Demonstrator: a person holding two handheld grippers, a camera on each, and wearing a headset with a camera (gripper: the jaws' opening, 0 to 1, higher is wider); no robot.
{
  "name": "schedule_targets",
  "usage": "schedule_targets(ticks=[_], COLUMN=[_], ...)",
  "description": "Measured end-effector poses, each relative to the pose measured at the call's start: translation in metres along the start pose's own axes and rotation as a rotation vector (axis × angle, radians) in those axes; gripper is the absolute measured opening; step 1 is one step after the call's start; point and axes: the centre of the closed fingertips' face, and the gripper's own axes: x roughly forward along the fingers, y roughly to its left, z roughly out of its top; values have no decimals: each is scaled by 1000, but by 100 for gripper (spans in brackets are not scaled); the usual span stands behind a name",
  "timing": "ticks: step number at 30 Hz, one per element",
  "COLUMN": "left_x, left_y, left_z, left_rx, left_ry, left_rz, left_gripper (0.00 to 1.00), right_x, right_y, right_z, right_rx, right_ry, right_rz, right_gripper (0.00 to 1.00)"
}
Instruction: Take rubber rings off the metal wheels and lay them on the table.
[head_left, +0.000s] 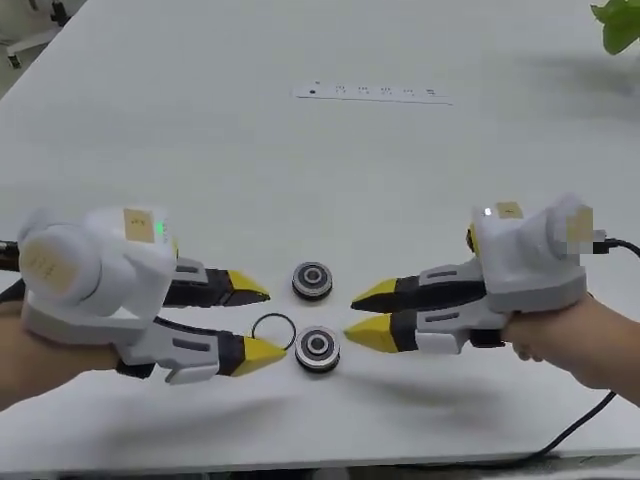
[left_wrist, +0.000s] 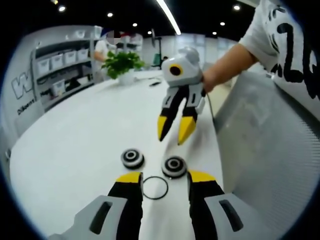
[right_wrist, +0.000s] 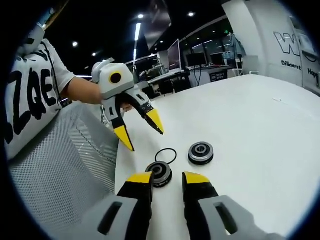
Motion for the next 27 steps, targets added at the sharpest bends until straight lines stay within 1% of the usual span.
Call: schedule_targets(ticks=[2,4,10,14,20,22,27], left_x=[0,1,7,11,21,25,33], left_y=[0,0,-6,-8,-14,-17,-19], left_z=[4,5,3,4,3,3,3], left_rx=[2,3,11,15,26,32,34], left_ry=[-9,-11,3,6,21,26,31], left_rz=[2,2,-14,-23,-49,-60,-74], left_gripper=[36,36,35,35,33,32,30], right_x=[-1,-1,5,9,15,16,17], right_y=[0,0,4,8,11,11,11], right_z=[0,0,-9,-13,-18,-20,-21], right_rx=[-5,-13,-45,-70,-106,-112,-127], right_ry=[1,3,31,45,63,68,70], right_rz=[-2,-3,8,23,36,38,42], right_gripper=[20,20,20,20,20,20,19])
